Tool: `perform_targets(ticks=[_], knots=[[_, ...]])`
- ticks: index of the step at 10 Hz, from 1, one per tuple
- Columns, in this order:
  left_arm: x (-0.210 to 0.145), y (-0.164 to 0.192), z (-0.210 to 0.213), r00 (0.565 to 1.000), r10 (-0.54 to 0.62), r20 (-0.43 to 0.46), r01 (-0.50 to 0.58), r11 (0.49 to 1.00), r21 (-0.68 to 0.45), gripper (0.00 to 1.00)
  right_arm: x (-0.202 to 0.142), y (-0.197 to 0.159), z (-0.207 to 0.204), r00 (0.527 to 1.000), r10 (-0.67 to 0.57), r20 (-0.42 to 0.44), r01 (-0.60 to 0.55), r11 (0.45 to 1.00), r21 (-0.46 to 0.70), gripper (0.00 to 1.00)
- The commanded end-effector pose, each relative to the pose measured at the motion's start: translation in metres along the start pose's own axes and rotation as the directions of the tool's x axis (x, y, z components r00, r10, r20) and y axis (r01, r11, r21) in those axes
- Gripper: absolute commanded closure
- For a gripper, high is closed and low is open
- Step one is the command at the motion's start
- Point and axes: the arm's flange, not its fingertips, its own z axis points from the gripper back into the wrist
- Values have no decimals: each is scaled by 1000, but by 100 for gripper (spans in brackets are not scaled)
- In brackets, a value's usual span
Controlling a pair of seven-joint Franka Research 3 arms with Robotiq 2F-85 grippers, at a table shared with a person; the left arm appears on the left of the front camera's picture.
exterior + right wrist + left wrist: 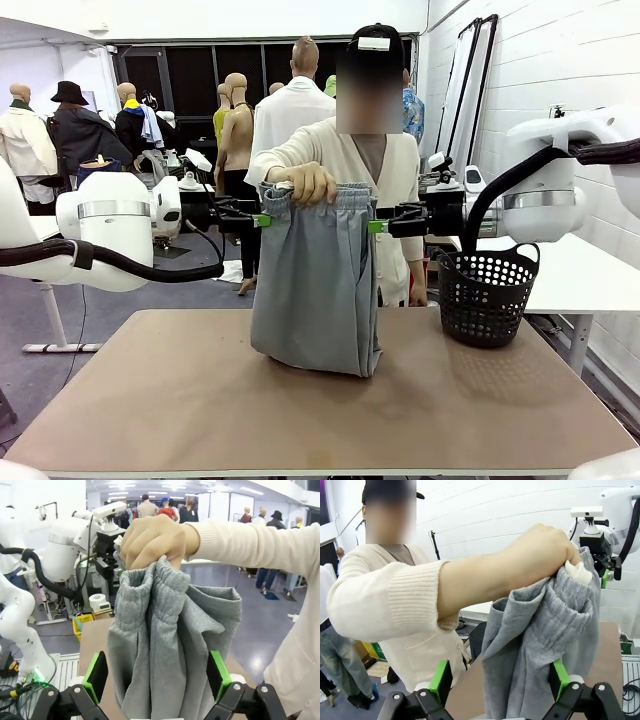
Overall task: Fold the training pants.
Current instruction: Release the ends of the Training pants and then grab the overlapped ends.
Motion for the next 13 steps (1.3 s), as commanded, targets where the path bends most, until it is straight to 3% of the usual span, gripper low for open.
perform_targets(ticks=[1, 7, 10, 13], knots=[[-7, -2, -2, 999, -11, 38, 11, 1000, -7, 0, -10, 9, -8, 999, 10, 38, -7, 998, -67, 0], [-10, 2, -3, 999, 1, 35, 0, 1000, -27, 0, -11, 20, -14, 997, -57, 52, 59, 997, -46, 0], [-11, 3, -4, 999, -3, 38, 4, 1000, -31, 0, -13, 23, -19, 999, -17, 30, 20, 993, -118, 0], [-9, 0, -2, 999, -8, 38, 9, 1000, -28, 0, -16, 26, -26, 998, -12, 66, 25, 980, -199, 0]])
